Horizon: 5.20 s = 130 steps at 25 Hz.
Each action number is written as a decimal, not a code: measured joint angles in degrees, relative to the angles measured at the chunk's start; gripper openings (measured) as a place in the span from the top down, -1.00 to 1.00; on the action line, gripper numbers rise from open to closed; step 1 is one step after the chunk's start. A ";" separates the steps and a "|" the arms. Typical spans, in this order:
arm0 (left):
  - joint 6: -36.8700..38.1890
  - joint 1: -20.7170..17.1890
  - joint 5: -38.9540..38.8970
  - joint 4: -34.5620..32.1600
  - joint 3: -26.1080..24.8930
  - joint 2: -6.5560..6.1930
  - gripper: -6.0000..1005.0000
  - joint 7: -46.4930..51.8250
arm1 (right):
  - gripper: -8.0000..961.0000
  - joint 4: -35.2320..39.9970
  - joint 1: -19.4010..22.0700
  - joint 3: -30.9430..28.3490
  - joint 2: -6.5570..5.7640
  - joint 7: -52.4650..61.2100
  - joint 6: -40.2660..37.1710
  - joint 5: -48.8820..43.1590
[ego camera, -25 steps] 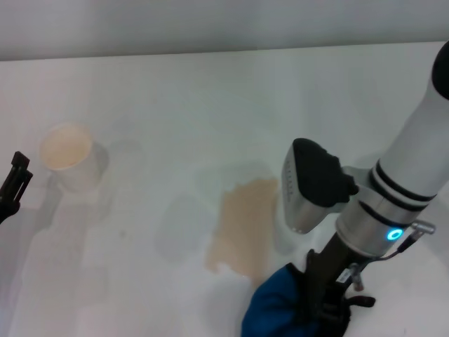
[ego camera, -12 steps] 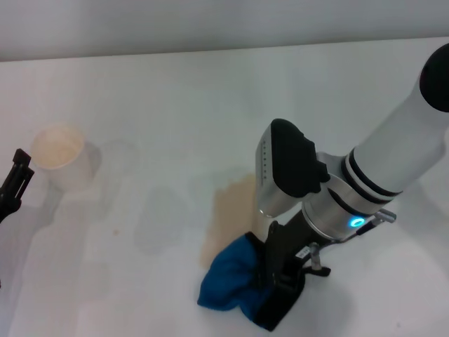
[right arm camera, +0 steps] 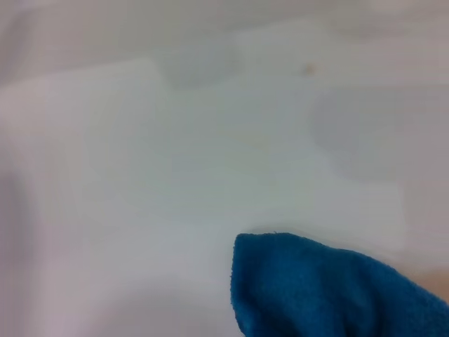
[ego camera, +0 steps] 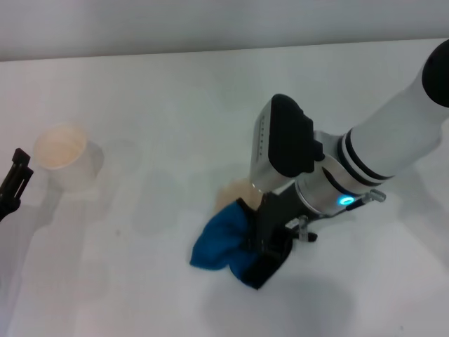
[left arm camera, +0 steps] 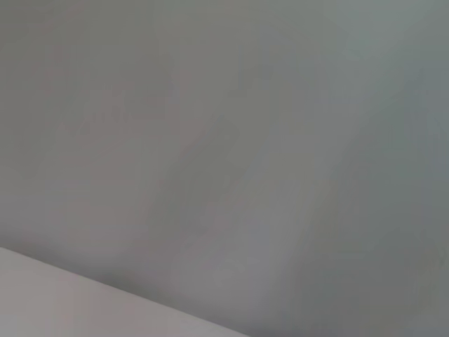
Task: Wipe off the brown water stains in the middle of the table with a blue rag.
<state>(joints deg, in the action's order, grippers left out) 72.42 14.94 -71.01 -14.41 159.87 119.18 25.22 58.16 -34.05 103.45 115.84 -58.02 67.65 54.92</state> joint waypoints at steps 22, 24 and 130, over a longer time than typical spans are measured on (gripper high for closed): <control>0.00 -0.01 0.00 -0.09 0.00 -0.08 -0.77 0.00 | 0.81 -1.09 -0.29 -9.26 -0.33 4.88 -9.06 -12.76; 0.00 0.00 0.00 -0.09 0.00 -0.09 -0.77 0.00 | 0.81 -1.18 -0.22 -11.12 -0.35 5.66 -9.19 -13.80; -0.51 1.41 -0.09 0.44 -0.71 0.00 -0.77 0.59 | 0.50 8.00 3.50 -16.06 -0.41 -3.92 19.97 -11.78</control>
<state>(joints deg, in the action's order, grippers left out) 71.90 16.35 -71.10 -13.97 159.16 119.18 25.81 66.16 -30.55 87.39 115.43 -61.95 87.63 43.14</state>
